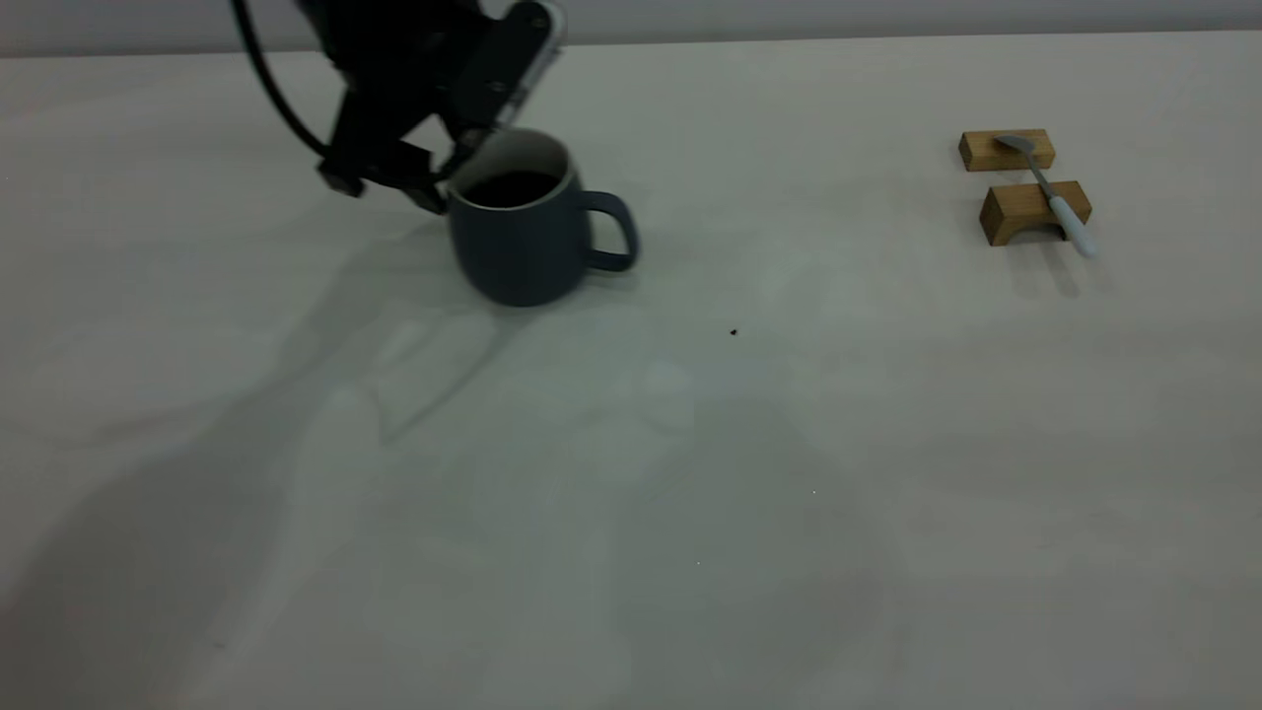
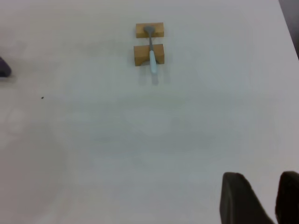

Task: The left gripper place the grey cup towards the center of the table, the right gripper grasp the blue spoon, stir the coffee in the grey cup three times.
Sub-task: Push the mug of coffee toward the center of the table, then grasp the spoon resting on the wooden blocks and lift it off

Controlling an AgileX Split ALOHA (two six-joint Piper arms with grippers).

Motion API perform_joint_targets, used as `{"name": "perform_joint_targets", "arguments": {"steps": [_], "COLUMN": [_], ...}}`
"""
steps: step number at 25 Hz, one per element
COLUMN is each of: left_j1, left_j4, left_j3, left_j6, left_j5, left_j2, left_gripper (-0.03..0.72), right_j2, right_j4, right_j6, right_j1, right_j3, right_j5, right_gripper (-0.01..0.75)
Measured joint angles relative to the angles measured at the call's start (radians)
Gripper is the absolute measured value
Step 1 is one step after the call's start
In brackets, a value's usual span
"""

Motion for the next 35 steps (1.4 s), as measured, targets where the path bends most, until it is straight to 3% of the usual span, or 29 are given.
{"name": "perform_joint_targets", "arguments": {"steps": [9, 14, 27, 33, 35], "left_j1": [-0.109, -0.111, -0.035, -0.035, -0.035], "left_j4": [-0.008, -0.009, 0.084, 0.09, 0.092], "left_j3": [0.0, 0.0, 0.0, 0.0, 0.001], "left_j6": [-0.068, -0.288, -1.154, -1.312, -1.348], "left_j5": [-0.055, -0.055, 0.514, 0.726, 0.726], "left_j2": [0.0, -0.032, -0.545, -0.727, -0.775], "left_gripper": [0.585, 0.585, 0.585, 0.585, 0.585], "right_j2": [0.0, 0.0, 0.0, 0.0, 0.0], "right_j4": [0.0, 0.0, 0.0, 0.0, 0.0], "right_j6": [0.0, 0.0, 0.0, 0.0, 0.0], "right_j1": [0.0, 0.0, 0.0, 0.0, 0.0], "right_j3": [0.0, 0.0, 0.0, 0.0, 0.0], "right_j5": [0.0, 0.0, 0.0, 0.0, 0.0], "right_gripper": [0.237, 0.237, 0.237, 0.237, 0.237]}}
